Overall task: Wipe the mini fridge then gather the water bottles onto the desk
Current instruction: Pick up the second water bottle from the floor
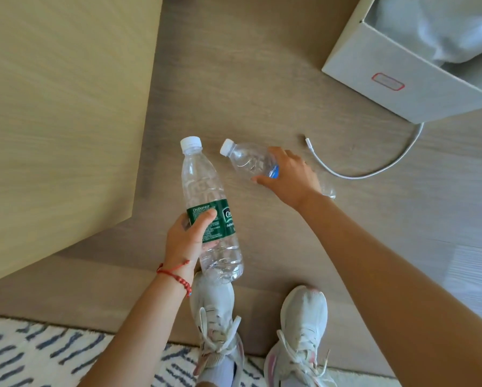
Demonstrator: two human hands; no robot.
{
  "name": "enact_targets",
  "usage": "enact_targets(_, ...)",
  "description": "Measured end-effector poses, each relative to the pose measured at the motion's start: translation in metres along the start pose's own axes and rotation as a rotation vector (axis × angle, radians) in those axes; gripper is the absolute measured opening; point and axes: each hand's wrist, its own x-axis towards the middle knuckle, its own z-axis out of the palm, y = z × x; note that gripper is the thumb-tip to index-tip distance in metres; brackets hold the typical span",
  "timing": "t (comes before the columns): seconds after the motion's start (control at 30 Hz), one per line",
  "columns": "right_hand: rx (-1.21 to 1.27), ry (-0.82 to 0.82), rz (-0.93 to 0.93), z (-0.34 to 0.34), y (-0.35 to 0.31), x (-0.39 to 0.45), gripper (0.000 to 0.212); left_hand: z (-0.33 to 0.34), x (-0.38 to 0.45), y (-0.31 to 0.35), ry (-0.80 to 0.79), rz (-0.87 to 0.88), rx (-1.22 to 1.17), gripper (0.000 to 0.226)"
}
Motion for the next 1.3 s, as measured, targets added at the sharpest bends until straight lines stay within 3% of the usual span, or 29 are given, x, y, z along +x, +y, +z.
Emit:
enact_targets(0.1, 0.181, 0.027, 0.122, -0.002, -0.002, -0.011, 0.063, 0.002, -0.007, 0.002, 0.022, -0.009, 0.008, 0.015)
enact_targets(0.27, 0.565, 0.074, 0.33, -0.023, -0.01, -0.046, 0.068, 0.005, -0.038, 0.021, 0.012, 0.0, 0.046, 0.021)
enact_targets(0.47, 0.821, 0.136, 0.475, -0.075, -0.031, -0.107, 0.063, 0.011, -0.092, 0.065, -0.026, 0.024, 0.114, 0.009)
enact_targets(0.63, 0.925, 0.157, 0.423, -0.137, -0.059, -0.164, 0.068, 0.02, -0.153, 0.104, -0.058, 0.005, 0.151, 0.015)
enact_targets(0.73, 0.951, 0.177, 0.353, -0.179, -0.076, -0.193, 0.039, 0.025, -0.194, 0.131, -0.077, 0.013, 0.197, 0.035)
enact_targets(0.87, 1.005, 0.209, 0.319, -0.234, -0.098, -0.238, 0.055, 0.029, -0.252, 0.167, -0.085, 0.044, 0.208, 0.042)
enact_targets(0.97, 1.02, 0.229, 0.273, -0.271, -0.118, -0.274, 0.031, 0.029, -0.296, 0.191, -0.112, 0.077, 0.203, 0.045)
enact_targets(1.07, 1.042, 0.257, 0.245, -0.301, -0.139, -0.308, 0.023, 0.025, -0.338, 0.213, -0.133, 0.122, 0.197, 0.056)
enact_targets(1.3, 1.072, 0.298, 0.151, -0.364, -0.192, -0.385, 0.054, 0.008, -0.432, 0.249, -0.182, 0.201, 0.184, 0.058)
